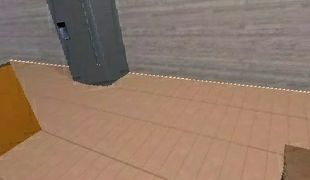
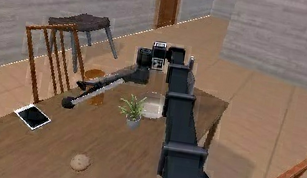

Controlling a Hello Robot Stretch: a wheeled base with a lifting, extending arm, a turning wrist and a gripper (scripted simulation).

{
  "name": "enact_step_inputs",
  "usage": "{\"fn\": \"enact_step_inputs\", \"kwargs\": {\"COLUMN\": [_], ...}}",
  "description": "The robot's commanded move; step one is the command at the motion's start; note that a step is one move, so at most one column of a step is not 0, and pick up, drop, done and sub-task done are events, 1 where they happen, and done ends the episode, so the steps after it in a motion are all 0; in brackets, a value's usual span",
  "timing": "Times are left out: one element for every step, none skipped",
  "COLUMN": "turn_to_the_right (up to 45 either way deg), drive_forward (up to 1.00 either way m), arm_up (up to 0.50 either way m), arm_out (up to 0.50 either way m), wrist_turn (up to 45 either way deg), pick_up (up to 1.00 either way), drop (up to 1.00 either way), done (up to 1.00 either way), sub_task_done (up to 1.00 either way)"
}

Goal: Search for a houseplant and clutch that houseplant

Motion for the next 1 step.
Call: {"fn": "enact_step_inputs", "kwargs": {"turn_to_the_right": [0.0], "drive_forward": [0.00], "arm_up": [0.00], "arm_out": [0.00], "wrist_turn": [45.0], "pick_up": [0.00], "drop": [0.00], "done": [0.00], "sub_task_done": [0.00]}}
